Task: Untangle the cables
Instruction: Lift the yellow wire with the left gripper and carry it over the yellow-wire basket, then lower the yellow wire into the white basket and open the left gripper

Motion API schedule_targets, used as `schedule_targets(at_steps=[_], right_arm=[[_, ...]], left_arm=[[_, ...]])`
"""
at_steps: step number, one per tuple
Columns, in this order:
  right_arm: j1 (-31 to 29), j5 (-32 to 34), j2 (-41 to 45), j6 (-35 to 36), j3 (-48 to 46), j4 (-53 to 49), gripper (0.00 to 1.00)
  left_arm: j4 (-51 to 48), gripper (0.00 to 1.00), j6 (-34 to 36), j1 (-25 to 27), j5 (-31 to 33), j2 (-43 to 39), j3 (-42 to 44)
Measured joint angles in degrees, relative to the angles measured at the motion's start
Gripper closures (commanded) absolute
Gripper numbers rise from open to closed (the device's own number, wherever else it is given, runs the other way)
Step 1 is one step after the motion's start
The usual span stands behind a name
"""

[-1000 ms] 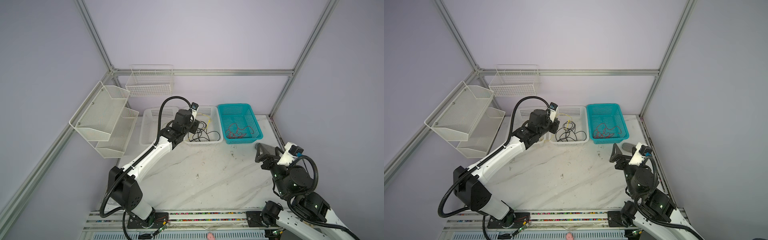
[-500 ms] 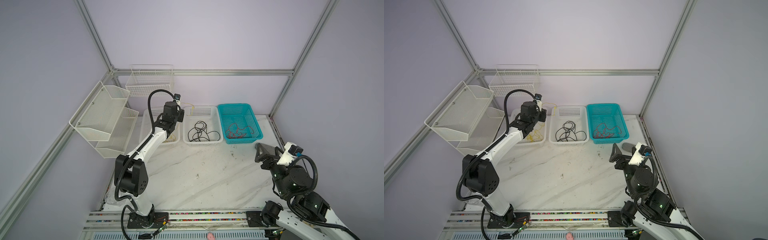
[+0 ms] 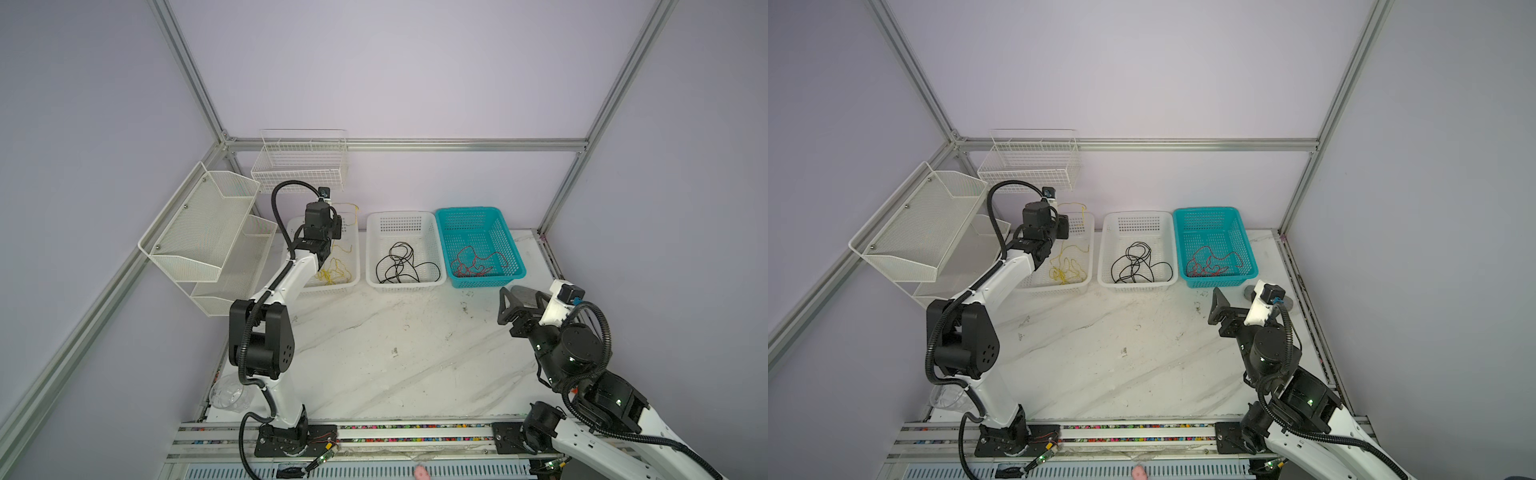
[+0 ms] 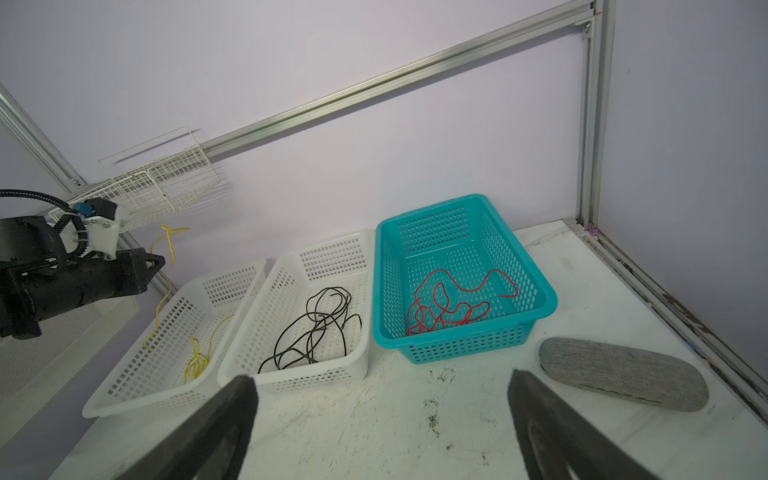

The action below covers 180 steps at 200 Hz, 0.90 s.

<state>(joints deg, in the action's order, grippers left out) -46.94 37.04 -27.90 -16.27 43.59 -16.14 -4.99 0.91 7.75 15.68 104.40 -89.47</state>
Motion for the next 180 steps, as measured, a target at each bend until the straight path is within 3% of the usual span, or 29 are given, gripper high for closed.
schedule_targets(at_steps=[180], right_arm=[[0.00, -1.09, -2.51, 0.09, 0.00, 0.00, 0.03]], left_arm=[[2.21, 1.00, -0.20, -4.11, 5.38, 8.98, 3.13]])
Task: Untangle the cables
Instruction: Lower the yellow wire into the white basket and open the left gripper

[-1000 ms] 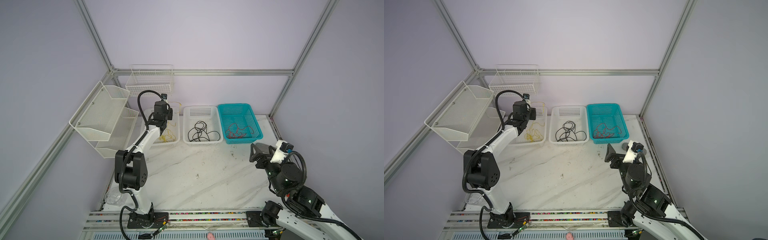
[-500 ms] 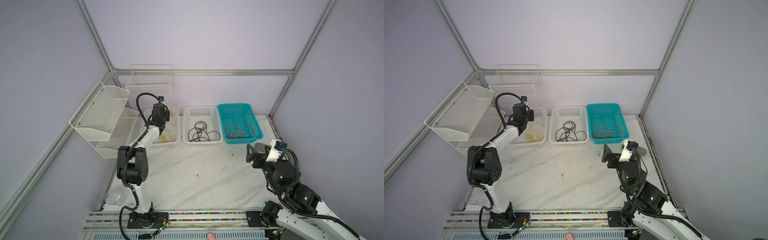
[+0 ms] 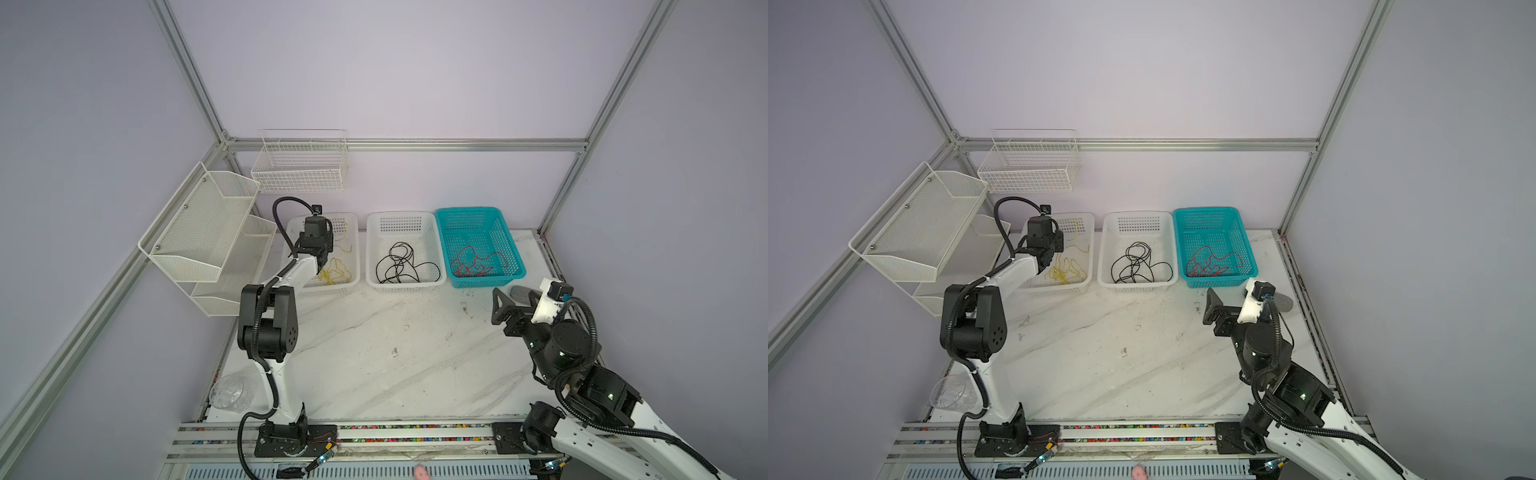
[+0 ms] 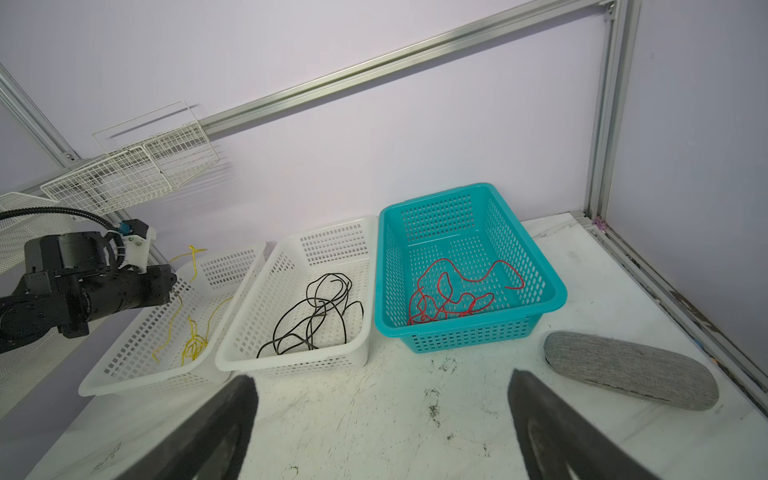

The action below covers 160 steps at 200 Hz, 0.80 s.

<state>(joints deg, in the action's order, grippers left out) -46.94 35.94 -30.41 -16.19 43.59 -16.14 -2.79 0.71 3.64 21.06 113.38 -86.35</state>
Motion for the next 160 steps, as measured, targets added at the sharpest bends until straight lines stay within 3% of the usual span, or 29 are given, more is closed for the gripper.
schedule_targets(at_steps=[127, 160], right_arm=[[0.00, -0.44, 0.09, 0.02, 0.00, 0.00, 0.03], [0.00, -0.50, 0.09, 0.07, 0.00, 0.00, 0.03]], left_arm=[[-7.93, 1.00, -0.17, -0.68, 2.25, 5.75, -0.13], [-8.90, 0.96, -1.01, -1.01, 2.47, 5.77, -0.20]])
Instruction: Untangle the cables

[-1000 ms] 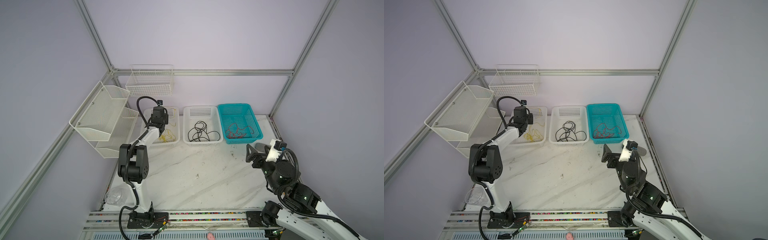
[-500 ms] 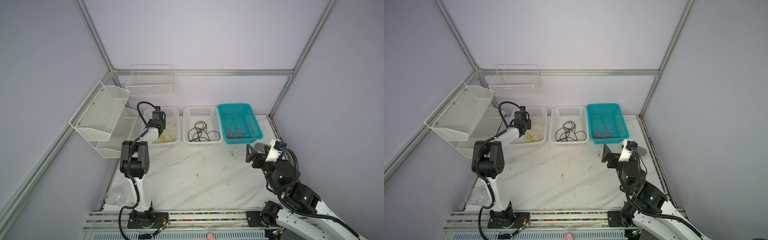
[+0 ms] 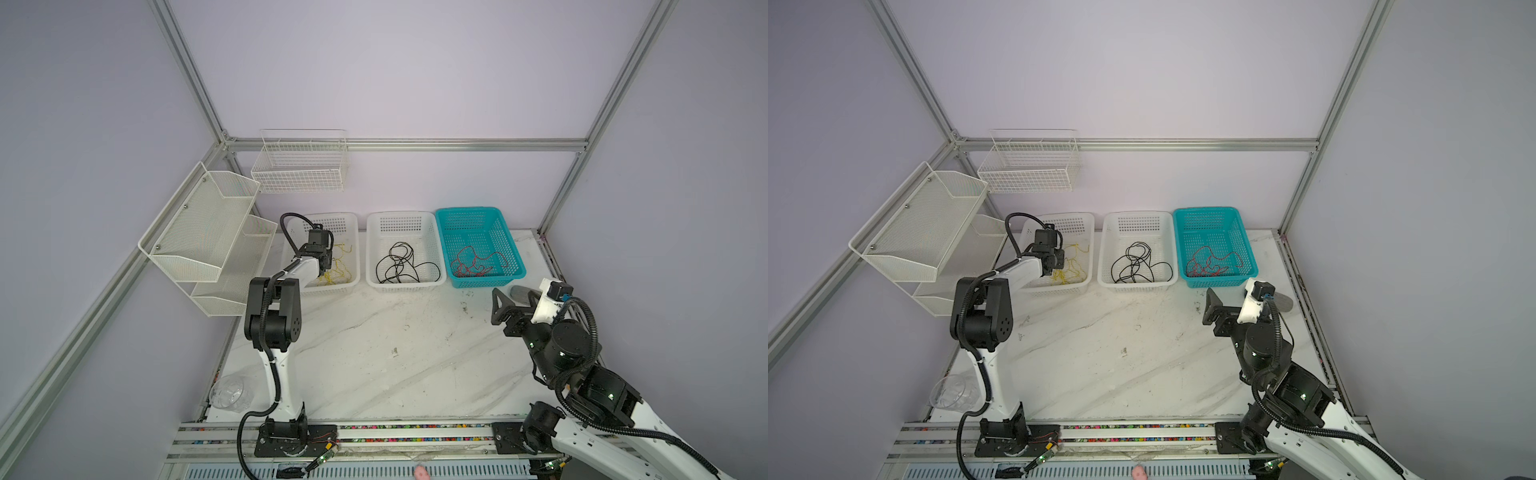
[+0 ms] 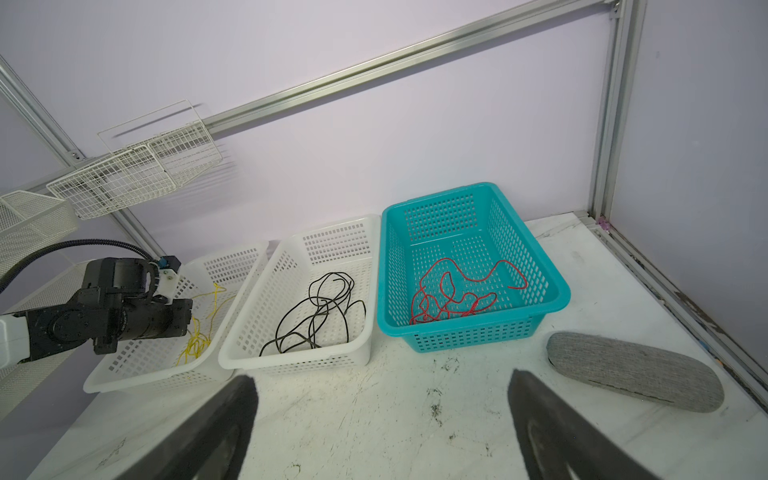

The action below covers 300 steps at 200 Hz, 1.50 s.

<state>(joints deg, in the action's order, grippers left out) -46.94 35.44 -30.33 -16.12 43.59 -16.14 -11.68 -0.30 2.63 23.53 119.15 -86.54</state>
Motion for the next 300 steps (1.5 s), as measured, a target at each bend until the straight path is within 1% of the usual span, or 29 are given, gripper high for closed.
schedule_targets(at_steps=[19, 58, 72, 96, 113, 119, 145, 181, 205, 283, 290, 295, 300], right_arm=[[0.00, -0.20, 0.00, 0.00, 0.00, 0.00, 0.03], [0.00, -0.33, 0.00, 0.02, 0.00, 0.00, 0.03], [0.00, -0.33, 0.00, 0.02, 0.00, 0.00, 0.03], [0.00, -0.33, 0.00, 0.04, 0.00, 0.02, 0.03], [0.00, -0.33, 0.00, 0.07, 0.00, 0.00, 0.03], [0.00, -0.33, 0.00, 0.07, 0.00, 0.00, 0.03], [0.00, -0.33, 0.00, 0.09, 0.00, 0.00, 0.03], [0.00, -0.35, 0.02, 0.09, 0.00, 0.00, 0.03], [0.00, -0.35, 0.02, 0.09, 0.00, 0.00, 0.03], [0.00, -0.37, 0.04, 0.11, 0.00, 0.02, 0.03], [0.00, -0.37, 0.04, 0.13, 0.00, 0.00, 0.03], [0.00, -0.39, 0.04, 0.11, 0.00, 0.02, 0.03], [0.00, -0.39, 0.04, 0.11, 0.00, 0.02, 0.03]], left_arm=[[-0.11, 0.87, -0.15, -0.11, 0.09, 0.00, -0.02], [-1.77, 0.85, -1.09, -0.26, 0.09, 0.00, -0.17], [-2.45, 0.82, -1.66, -0.26, 0.04, 0.00, -0.55], [-3.10, 0.69, -2.69, -0.26, -0.42, -0.22, -0.87], [-3.45, 0.55, -3.50, -0.28, -0.85, -0.61, -0.87], [-3.63, 0.51, -4.02, -0.28, -0.94, -0.81, -0.87], [-4.28, 0.43, -5.11, -0.33, -1.77, -1.86, -1.29], [-5.07, 0.26, -6.73, -0.33, -3.02, -4.76, -2.08], [-5.62, 0.19, -8.22, -0.33, -4.02, -7.23, -3.06], [-6.34, 0.07, -14.01, -0.33, -7.63, -15.19, -3.69], [-6.25, 0.05, -14.27, -0.33, -8.02, -16.06, -3.67], [-6.14, 0.00, -14.36, -0.31, -8.26, -16.81, -3.67], [-5.99, 0.00, -14.71, -0.31, -8.41, -17.44, -3.65]])
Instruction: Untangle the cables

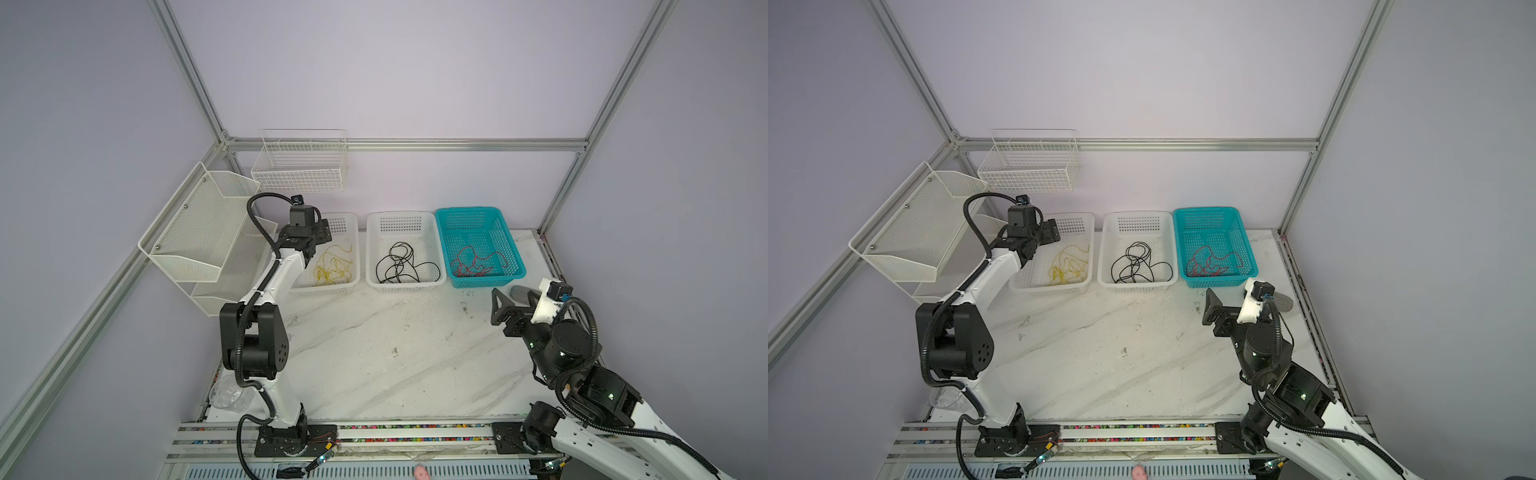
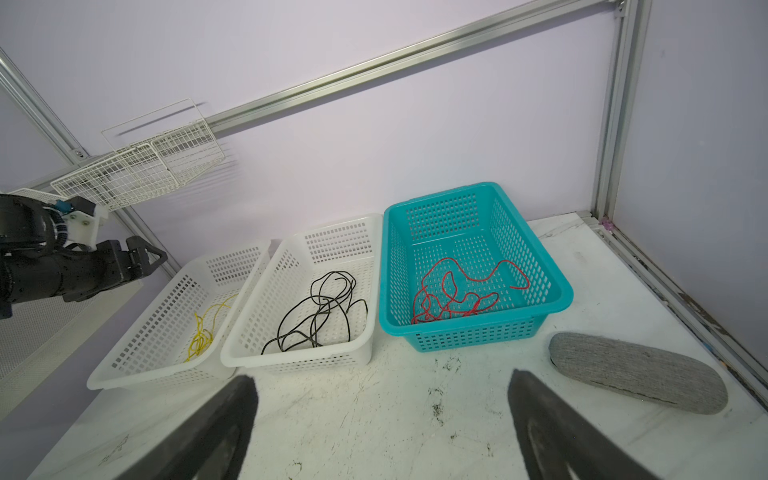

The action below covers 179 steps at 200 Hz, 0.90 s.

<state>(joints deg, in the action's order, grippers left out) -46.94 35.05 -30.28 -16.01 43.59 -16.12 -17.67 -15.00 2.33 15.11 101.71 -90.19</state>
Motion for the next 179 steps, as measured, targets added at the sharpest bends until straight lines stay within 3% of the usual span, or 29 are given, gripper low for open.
schedule_targets(at_steps=[59, 179], right_arm=[[0.00, 0.04, 0.00, 0.02, 0.00, 0.00, 0.03], [0.00, 1.09, 2.80, -3.26, -1.11, 1.09, 0.03]], left_arm=[[3.93, 0.00, -0.90, 1.84, 1.88, -11.74, 4.63], [6.14, 0.00, -0.31, 16.35, 6.47, -38.25, 27.61]])
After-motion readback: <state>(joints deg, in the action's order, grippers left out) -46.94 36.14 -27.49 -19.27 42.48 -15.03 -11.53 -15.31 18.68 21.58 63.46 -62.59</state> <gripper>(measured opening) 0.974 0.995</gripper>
